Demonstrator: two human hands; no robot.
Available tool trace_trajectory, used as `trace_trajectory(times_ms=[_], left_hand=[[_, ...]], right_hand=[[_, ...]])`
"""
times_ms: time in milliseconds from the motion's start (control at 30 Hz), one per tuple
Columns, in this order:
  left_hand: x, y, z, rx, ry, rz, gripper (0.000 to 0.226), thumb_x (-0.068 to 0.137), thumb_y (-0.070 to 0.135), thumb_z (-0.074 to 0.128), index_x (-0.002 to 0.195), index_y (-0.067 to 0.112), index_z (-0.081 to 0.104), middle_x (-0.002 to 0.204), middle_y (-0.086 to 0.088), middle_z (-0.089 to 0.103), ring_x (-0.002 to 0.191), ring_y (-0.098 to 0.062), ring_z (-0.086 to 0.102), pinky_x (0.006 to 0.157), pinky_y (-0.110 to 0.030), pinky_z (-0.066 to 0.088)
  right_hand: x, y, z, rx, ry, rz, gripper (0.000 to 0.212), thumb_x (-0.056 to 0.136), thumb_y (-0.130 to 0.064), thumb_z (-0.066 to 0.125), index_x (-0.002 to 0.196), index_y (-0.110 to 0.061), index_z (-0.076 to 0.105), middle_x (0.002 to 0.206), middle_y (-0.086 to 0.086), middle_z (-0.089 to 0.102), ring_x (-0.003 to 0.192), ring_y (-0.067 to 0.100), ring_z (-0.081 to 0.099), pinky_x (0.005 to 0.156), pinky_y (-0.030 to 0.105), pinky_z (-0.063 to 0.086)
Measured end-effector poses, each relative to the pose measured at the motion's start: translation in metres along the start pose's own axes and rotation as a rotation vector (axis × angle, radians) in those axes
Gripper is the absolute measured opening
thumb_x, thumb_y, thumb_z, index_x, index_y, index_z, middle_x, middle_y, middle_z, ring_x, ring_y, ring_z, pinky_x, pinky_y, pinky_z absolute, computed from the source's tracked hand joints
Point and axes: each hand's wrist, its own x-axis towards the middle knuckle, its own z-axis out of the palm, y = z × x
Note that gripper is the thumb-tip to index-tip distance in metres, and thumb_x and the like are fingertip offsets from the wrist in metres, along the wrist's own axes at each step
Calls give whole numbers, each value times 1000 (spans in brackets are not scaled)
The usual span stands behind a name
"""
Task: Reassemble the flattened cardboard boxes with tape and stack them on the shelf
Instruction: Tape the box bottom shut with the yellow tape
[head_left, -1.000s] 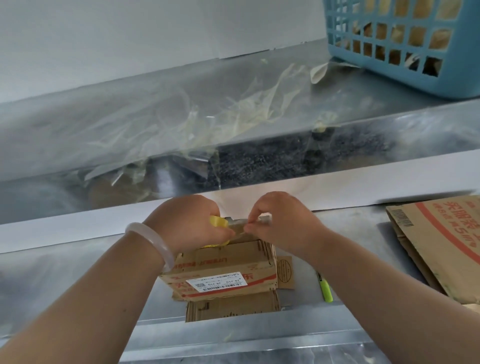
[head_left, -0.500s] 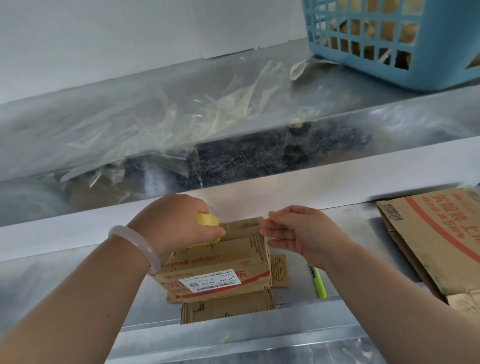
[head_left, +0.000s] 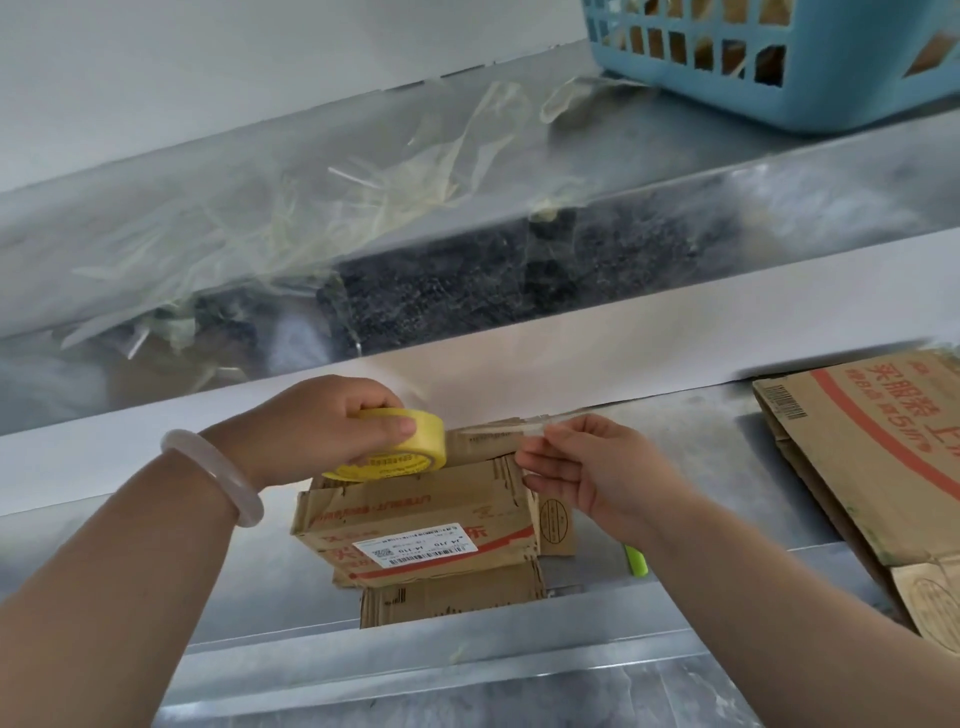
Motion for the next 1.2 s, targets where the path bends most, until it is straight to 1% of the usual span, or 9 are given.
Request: trace_trajectory(times_ms=[167, 267, 367, 500, 700, 867, 1033, 1100, 1200], left_hand=[[1, 3, 7, -17, 132, 20, 59, 63, 83, 57, 71, 26, 72, 64, 8, 67, 56, -3, 61, 55, -24, 46], [3, 8, 14, 48, 189, 15, 67, 56, 88, 54, 62, 22, 68, 60, 7, 64, 53, -3, 57, 52, -24, 42], [5, 18, 19, 78, 183, -1, 51, 61, 76, 58, 56, 26, 64, 54, 11, 59, 49, 1, 53, 51, -25, 38], [9, 24, 20, 95, 131, -2, 27, 68, 67, 63, 55, 43, 63, 48, 19, 56, 47, 5, 52, 52, -25, 36], [14, 27, 19, 104, 100, 2, 25, 58, 74, 54, 58, 50, 63, 51, 22, 58, 50, 5, 55, 52, -24, 36], [14, 28, 21, 123, 103, 4, 21, 62, 70, 57, 59, 50, 63, 54, 22, 59, 53, 4, 56, 52, -24, 35], [13, 26, 23, 92, 105, 10, 26, 63, 68, 59, 56, 44, 64, 54, 18, 59, 53, 5, 55, 52, -25, 36], [14, 25, 23, 86, 109, 14, 30, 60, 70, 58, 56, 41, 64, 52, 16, 59, 51, 4, 54, 53, -25, 37], [13, 23, 24, 83, 112, 22, 39, 54, 75, 53, 57, 37, 64, 51, 13, 57, 49, 2, 53, 52, -26, 38]], right_hand=[[2, 10, -9, 36, 50, -36, 9, 97, -4, 54, 89, -3, 53, 73, 14, 70, 69, 22, 72, 67, 39, 62], [3, 16, -16, 119, 66, -7, 14, 99, -3, 50, 86, -3, 53, 69, 12, 67, 63, 20, 69, 72, 45, 61], [7, 18, -21, 156, 75, 35, 12, 100, -5, 50, 88, -4, 54, 67, 10, 66, 62, 19, 67, 75, 46, 60], [17, 32, -21, 171, 87, 115, 9, 99, -7, 51, 91, -4, 55, 68, 8, 65, 63, 18, 64, 72, 40, 60], [30, 49, -15, 91, 178, 86, 15, 97, -10, 58, 83, -8, 53, 75, 10, 66, 68, 19, 63, 69, 35, 55], [33, 70, -12, -153, 289, 47, 18, 88, -26, 71, 84, -12, 60, 87, 11, 72, 81, 29, 70, 80, 46, 60], [35, 77, -14, -60, 291, 114, 27, 80, -31, 79, 91, -14, 60, 84, 9, 68, 77, 25, 65, 82, 50, 59], [36, 78, -17, 12, 277, 191, 30, 80, -26, 79, 99, -13, 60, 82, 9, 64, 71, 20, 60, 77, 43, 60], [33, 80, -20, -23, 266, 276, 26, 86, -22, 74, 105, -13, 59, 77, 6, 59, 58, 14, 50, 54, 28, 49]])
